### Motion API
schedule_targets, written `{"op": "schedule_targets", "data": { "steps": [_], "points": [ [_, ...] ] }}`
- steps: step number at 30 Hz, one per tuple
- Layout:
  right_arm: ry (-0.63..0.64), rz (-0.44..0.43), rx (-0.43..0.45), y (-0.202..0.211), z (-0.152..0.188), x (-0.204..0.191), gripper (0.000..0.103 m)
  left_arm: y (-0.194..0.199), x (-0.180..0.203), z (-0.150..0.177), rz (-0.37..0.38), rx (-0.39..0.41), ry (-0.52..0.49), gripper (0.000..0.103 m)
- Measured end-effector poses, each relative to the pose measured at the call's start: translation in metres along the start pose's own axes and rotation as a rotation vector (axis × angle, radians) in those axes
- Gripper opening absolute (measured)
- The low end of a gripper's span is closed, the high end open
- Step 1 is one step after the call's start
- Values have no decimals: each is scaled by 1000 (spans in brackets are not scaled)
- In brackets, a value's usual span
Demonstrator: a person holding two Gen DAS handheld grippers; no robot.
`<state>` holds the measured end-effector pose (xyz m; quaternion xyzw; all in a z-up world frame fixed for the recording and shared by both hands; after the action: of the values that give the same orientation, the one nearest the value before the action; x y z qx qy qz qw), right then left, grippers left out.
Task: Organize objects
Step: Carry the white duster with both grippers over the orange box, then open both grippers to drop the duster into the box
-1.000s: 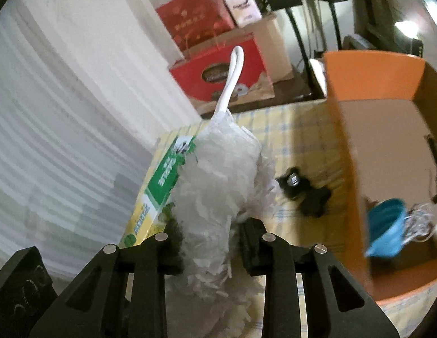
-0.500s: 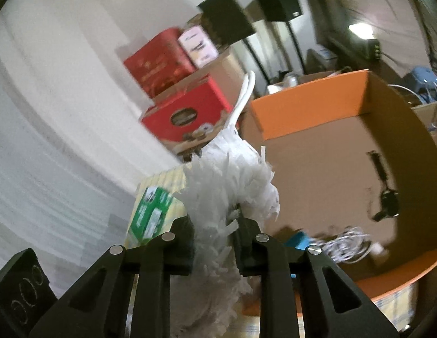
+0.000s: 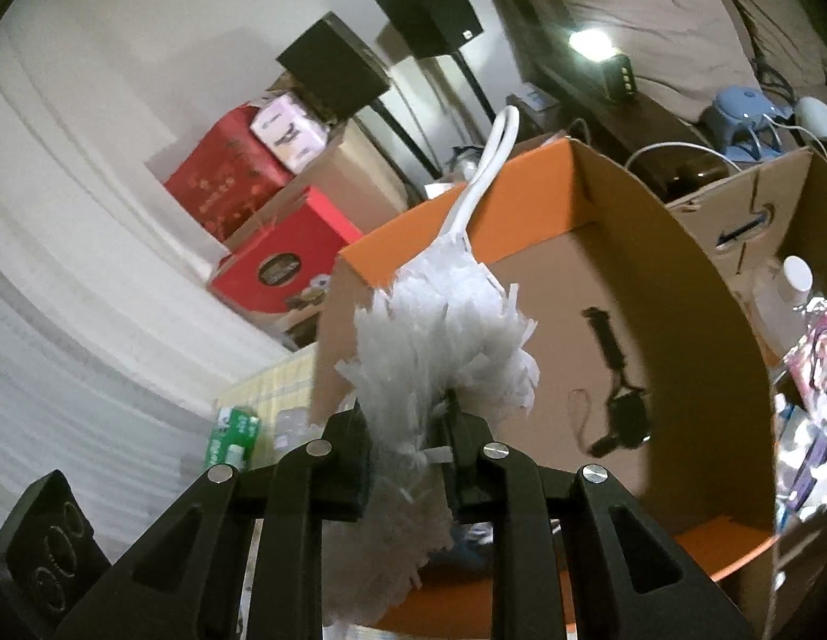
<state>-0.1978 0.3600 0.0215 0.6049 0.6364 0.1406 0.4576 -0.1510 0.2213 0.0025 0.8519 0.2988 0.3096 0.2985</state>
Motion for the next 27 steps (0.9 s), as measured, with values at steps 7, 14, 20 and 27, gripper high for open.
{"op": "schedule_targets", "data": {
  "steps": [7,14,20,27],
  "points": [
    [-21,26,-42,-22,-4,25,20,-30,2,-3,-4,-50,15,14],
    [-32,39,-102,-38,-3,38,20,-47,-6,3,-21,-94,22,14],
    [-13,74,-145,-49,6,42,20,-49,-1,7,-42,-112,-24,18],
    [7,94,-118,-40,9,41,44,-37,-3,7,-24,-71,5,42]
  ]
}}
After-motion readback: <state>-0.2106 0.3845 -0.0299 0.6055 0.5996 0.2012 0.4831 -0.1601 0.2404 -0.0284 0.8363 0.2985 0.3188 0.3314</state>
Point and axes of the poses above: each gripper's, at about its wrist camera, not at the fingertips, and y roughly against the way its jaws point, x to its right, z to its underside, the point moved 1 cm from there along -y, roughly the way its jaws point, and after that the axes turned 9 degrees about z, right-handed, at the moved point
